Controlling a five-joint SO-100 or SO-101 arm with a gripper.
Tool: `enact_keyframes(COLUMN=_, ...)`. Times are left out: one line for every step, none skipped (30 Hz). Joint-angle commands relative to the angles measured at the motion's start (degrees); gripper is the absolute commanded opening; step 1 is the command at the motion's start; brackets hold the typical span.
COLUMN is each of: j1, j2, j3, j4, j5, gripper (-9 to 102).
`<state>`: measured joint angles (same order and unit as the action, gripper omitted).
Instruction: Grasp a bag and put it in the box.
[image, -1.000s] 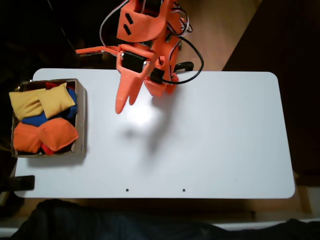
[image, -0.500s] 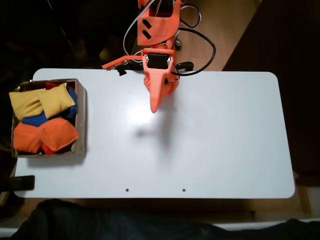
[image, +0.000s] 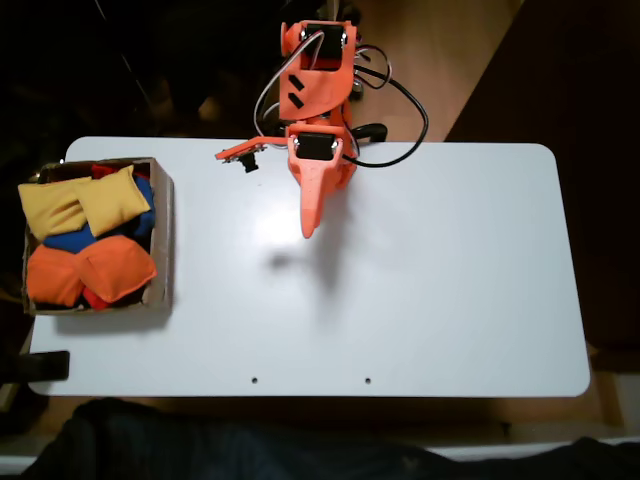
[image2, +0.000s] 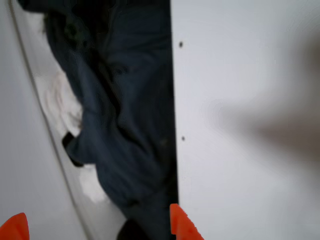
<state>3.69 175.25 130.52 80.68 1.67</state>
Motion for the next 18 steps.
enact_keyframes(j1=1.1, j2=1.4, j3=4.2, j4=-2.5, j5=0.2, gripper=55)
enact_keyframes(j1=1.1, j2=2.0, j3=5.8, j4=-3.2, j5=0.2, gripper=55)
enact_keyframes(j1=1.4, j2=2.9, j3=7.4, j4=-3.9, j5=0.2, gripper=55)
enact_keyframes(j1=1.5, j2=3.8, j3=9.1, j4=-4.6, j5=0.1, gripper=55)
enact_keyframes(j1=1.5, j2=4.7, j3=10.7, j4=-5.0, j5=0.0, gripper=55)
enact_keyframes(j1=1.5, j2=5.8, j3=12.3, j4=-5.4, j5=0.0, gripper=55)
enact_keyframes(j1=1.3, j2=6.8, j3=13.8, j4=-5.6, j5=-0.1, gripper=55)
enact_keyframes(j1=1.1, j2=7.6, j3=15.3, j4=-6.0, j5=-0.1, gripper=55)
enact_keyframes(j1=1.0, j2=8.4, j3=16.6, j4=-6.3, j5=-0.1, gripper=55)
enact_keyframes(j1=0.7, j2=9.0, j3=17.8, j4=-6.5, j5=0.2, gripper=55)
enact_keyframes(j1=0.4, j2=9.3, j3=19.0, j4=-6.7, j5=0.3, gripper=55)
enact_keyframes(j1=-0.1, j2=9.7, j3=20.1, j4=-6.9, j5=0.3, gripper=55)
enact_keyframes(j1=-0.5, j2=10.0, j3=21.3, j4=-7.1, j5=0.4, gripper=55)
enact_keyframes(j1=-1.0, j2=10.3, j3=22.3, j4=-7.3, j5=0.4, gripper=55)
enact_keyframes(j1=-1.5, j2=10.6, j3=23.4, j4=-7.5, j5=0.5, gripper=55)
enact_keyframes(j1=-1.8, j2=11.0, j3=24.3, j4=-7.6, j5=0.7, gripper=55)
enact_keyframes(j1=-2.2, j2=11.3, j3=25.1, j4=-7.7, j5=1.0, gripper=55)
enact_keyframes(j1=-2.6, j2=11.6, j3=25.8, j4=-7.8, j5=1.1, gripper=46)
